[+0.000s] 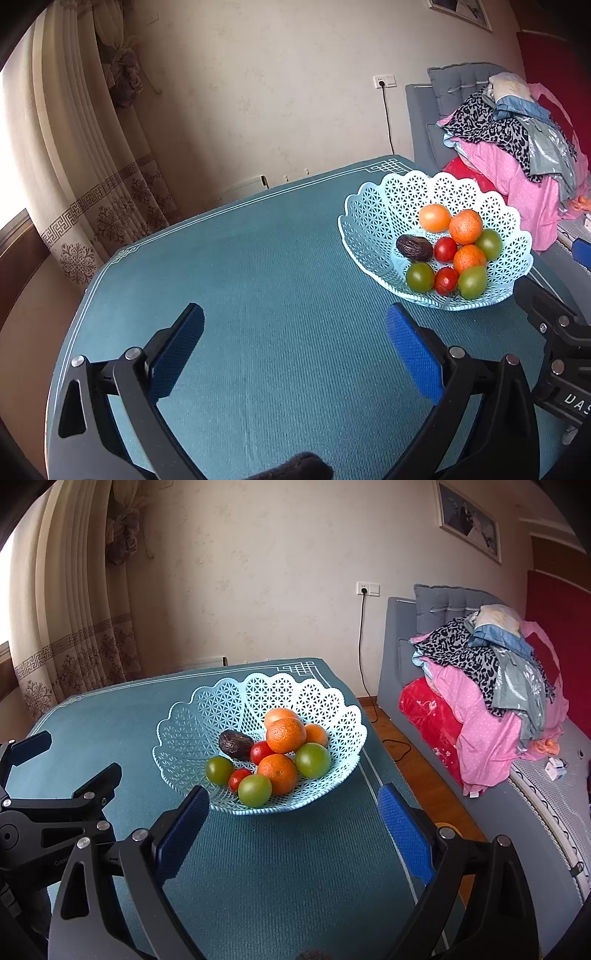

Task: Organize fruits

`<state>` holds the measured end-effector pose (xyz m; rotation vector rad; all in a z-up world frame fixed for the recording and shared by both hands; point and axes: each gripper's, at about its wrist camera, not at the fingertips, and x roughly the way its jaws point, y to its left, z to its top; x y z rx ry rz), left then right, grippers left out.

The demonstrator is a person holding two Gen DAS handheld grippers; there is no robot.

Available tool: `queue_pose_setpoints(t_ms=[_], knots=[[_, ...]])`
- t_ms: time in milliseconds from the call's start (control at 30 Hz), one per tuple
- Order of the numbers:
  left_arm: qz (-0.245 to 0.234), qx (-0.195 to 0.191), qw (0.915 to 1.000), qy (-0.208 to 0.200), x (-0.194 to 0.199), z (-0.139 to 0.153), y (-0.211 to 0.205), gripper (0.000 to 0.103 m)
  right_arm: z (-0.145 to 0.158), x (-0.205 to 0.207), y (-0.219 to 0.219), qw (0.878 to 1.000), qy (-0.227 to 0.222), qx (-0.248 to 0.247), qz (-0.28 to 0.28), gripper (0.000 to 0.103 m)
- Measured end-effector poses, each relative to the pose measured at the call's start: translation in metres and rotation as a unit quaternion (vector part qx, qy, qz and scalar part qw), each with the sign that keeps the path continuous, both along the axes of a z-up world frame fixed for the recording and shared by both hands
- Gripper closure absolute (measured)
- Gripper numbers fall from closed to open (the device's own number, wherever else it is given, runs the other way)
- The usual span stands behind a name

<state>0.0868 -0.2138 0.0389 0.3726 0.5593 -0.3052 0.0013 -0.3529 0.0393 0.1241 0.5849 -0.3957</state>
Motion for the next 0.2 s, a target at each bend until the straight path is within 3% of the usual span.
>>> queue_pose_setpoints(t_ms=[200], knots=[[0.015, 0.004, 0.9998, 0.01, 0.0017, -0.001, 0.0067, 0.003, 0.0008, -0.0015, 0.0042, 1.0, 0.002, 0.002, 0.004, 0.011]])
